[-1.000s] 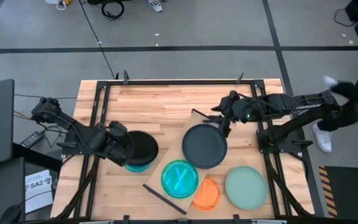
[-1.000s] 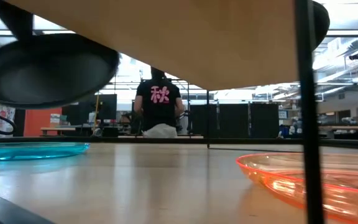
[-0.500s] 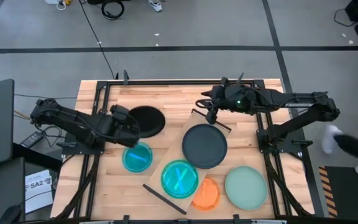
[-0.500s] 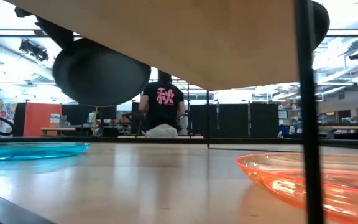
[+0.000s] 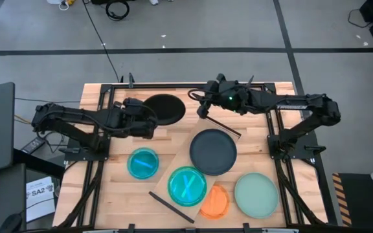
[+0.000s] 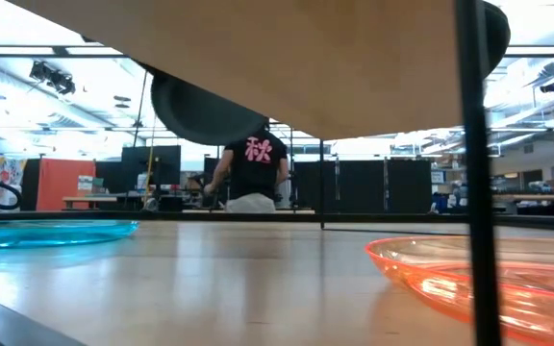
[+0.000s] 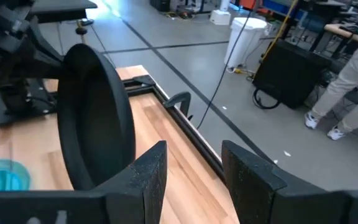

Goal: Place and stack plates onto a shelf
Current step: Stack the black plate on top of the black plate on the shelf

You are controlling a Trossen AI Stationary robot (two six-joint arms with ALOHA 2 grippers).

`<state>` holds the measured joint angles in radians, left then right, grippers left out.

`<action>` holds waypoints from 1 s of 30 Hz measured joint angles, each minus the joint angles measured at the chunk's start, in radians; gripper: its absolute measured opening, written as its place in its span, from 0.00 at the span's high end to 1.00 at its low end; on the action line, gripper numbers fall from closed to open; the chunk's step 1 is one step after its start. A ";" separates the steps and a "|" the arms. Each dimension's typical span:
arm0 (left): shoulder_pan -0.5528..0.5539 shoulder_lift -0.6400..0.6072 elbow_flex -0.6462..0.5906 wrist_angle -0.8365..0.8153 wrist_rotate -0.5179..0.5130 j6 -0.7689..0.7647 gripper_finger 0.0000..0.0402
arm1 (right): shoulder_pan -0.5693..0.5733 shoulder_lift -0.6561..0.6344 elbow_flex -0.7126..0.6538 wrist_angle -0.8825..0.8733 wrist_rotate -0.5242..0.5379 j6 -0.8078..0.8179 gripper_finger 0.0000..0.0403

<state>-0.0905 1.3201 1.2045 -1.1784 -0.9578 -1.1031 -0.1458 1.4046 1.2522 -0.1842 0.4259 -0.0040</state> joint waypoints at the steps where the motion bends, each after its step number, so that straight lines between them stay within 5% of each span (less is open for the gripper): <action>1: 0.011 0.000 0.000 0.026 0.000 0.026 0.96 | -0.006 0.010 0.000 0.012 0.000 0.000 0.60; 14: 0.123 0.000 0.000 0.239 0.001 0.254 0.96 | -0.028 0.074 0.000 0.057 -0.037 0.007 0.60; 30: 0.136 0.000 0.000 0.466 0.046 0.435 0.96 | -0.029 0.077 0.000 0.077 -0.035 0.001 0.63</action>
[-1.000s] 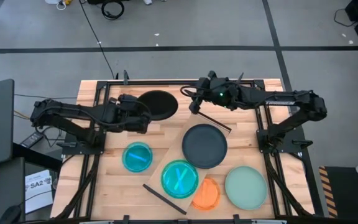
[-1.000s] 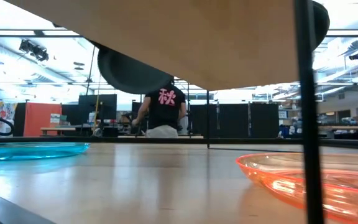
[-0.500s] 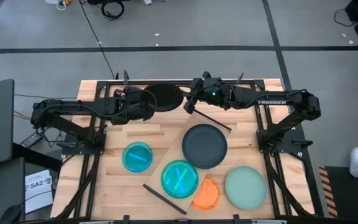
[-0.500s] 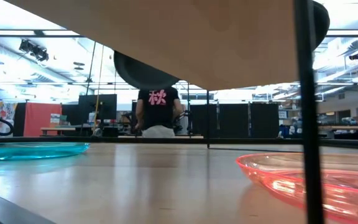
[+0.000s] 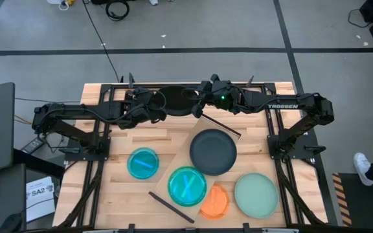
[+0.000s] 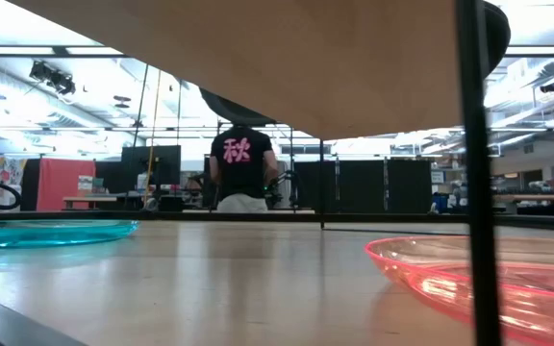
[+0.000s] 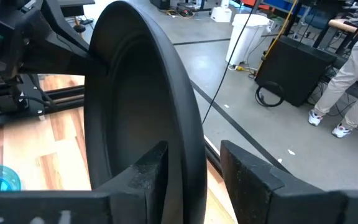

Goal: Place and stack plates onto a shelf
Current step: Stack the black plate on top of the black plate on the shelf

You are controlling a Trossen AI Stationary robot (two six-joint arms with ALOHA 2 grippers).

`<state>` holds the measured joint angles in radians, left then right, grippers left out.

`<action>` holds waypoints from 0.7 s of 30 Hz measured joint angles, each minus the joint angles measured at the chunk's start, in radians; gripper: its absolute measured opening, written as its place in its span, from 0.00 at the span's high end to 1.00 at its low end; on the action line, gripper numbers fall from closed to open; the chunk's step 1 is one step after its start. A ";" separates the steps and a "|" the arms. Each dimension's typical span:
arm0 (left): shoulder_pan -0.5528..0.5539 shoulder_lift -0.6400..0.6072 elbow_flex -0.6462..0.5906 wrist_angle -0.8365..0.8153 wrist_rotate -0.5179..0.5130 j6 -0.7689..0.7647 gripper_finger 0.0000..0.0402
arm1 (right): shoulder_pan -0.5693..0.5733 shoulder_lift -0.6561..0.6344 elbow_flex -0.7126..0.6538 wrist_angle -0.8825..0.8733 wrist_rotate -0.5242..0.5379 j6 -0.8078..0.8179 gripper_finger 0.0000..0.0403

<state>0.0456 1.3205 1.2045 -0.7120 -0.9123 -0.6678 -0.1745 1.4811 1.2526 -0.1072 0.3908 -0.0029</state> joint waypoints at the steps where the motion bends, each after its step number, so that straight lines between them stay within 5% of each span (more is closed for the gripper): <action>1: 0.000 0.000 0.000 0.000 0.000 0.000 0.96 | 0.000 0.000 0.000 0.000 0.000 0.000 0.65; 12: 0.000 0.000 0.000 0.001 0.003 0.000 0.96 | -0.001 0.000 0.000 0.001 0.005 -0.001 0.93; 21: 0.000 0.000 0.000 0.003 0.003 -0.001 0.93 | -0.001 0.000 0.000 0.001 0.005 -0.001 0.92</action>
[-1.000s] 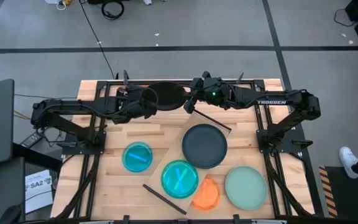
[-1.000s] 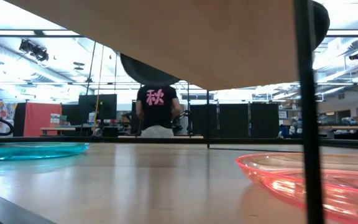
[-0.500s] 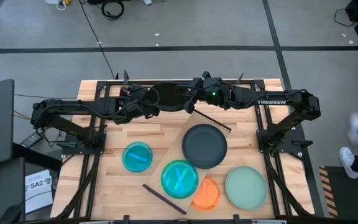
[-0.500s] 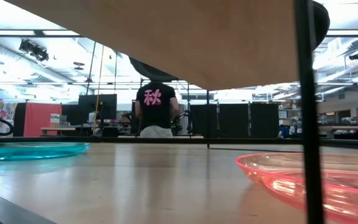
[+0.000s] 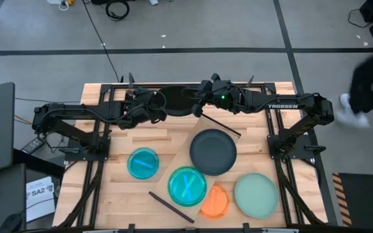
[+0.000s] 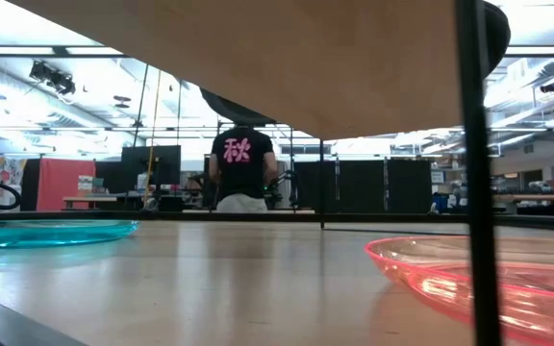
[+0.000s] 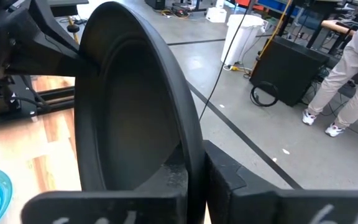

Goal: Place and stack plates onto a shelf
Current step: Stack the black plate on top of the black plate on the shelf

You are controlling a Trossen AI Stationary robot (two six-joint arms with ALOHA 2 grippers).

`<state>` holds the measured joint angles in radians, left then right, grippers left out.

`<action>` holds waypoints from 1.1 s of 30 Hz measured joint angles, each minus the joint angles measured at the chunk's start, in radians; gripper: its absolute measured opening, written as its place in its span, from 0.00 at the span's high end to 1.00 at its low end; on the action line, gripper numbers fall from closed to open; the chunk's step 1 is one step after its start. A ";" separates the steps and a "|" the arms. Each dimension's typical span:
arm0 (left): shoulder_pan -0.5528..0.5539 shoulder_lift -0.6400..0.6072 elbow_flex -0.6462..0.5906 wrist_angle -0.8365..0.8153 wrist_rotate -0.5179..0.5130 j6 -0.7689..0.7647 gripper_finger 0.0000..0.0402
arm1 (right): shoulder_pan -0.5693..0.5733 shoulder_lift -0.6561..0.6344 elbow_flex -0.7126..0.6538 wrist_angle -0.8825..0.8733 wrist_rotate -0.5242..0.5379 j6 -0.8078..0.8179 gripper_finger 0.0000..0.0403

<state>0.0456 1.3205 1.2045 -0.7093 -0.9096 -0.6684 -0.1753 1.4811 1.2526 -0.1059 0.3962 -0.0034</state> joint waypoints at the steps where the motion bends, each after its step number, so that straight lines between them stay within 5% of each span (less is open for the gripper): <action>1: 0.000 0.000 0.000 0.002 0.000 0.000 0.92 | 0.000 0.000 0.000 0.000 0.000 0.001 0.92; 18: 0.001 0.000 0.000 0.005 0.023 0.053 0.63 | -0.039 -0.002 0.009 -0.006 -0.011 0.001 0.93; 33: 0.001 -0.003 0.000 0.004 0.034 0.052 0.62 | -0.165 -0.003 0.171 -0.169 0.003 -0.027 0.93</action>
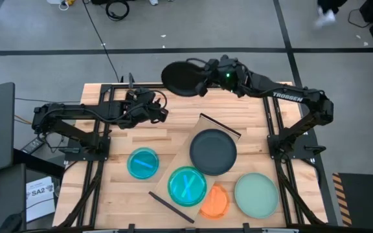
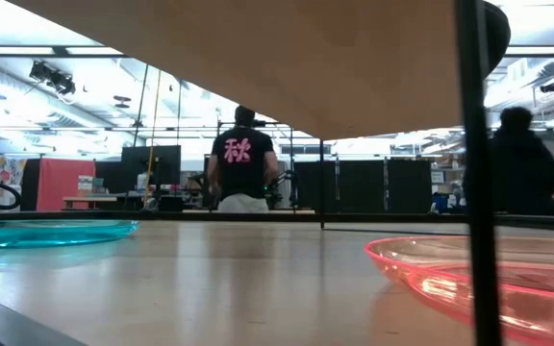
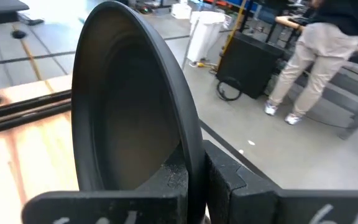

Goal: Place and stack plates onto a shelf
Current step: Stack the black plate on top of the black plate on the shelf

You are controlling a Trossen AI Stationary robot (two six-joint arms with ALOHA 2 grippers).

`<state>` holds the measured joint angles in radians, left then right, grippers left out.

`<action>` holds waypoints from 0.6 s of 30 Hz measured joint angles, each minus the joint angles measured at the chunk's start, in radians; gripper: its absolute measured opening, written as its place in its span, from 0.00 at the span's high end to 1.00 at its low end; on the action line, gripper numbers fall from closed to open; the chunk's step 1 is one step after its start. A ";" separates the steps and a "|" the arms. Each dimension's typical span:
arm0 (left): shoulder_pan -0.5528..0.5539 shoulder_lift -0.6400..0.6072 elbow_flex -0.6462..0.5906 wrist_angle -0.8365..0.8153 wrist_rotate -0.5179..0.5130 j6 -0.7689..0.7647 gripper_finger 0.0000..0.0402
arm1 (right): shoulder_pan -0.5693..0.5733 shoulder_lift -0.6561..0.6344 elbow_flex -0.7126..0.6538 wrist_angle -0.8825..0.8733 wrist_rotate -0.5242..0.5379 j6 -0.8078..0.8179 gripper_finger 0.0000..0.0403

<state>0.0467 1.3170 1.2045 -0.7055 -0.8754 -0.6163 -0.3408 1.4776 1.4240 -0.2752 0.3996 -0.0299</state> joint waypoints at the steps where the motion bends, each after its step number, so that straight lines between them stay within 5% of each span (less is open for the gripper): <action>1: 0.000 0.000 0.000 0.000 0.008 0.000 0.62 | -0.006 0.000 0.020 -0.030 0.000 0.000 0.93; 12: -0.001 0.004 0.000 -0.007 0.121 0.001 0.62 | -0.067 -0.011 0.302 -0.549 -0.257 0.082 0.93; 18: 0.000 0.004 0.000 -0.009 0.122 0.001 0.62 | -0.082 -0.012 0.379 -0.773 -0.491 0.170 0.93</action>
<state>0.0463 1.3212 1.2045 -0.7147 -0.7536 -0.6151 -0.4226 1.4658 1.8034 -1.0487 -0.0917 0.1397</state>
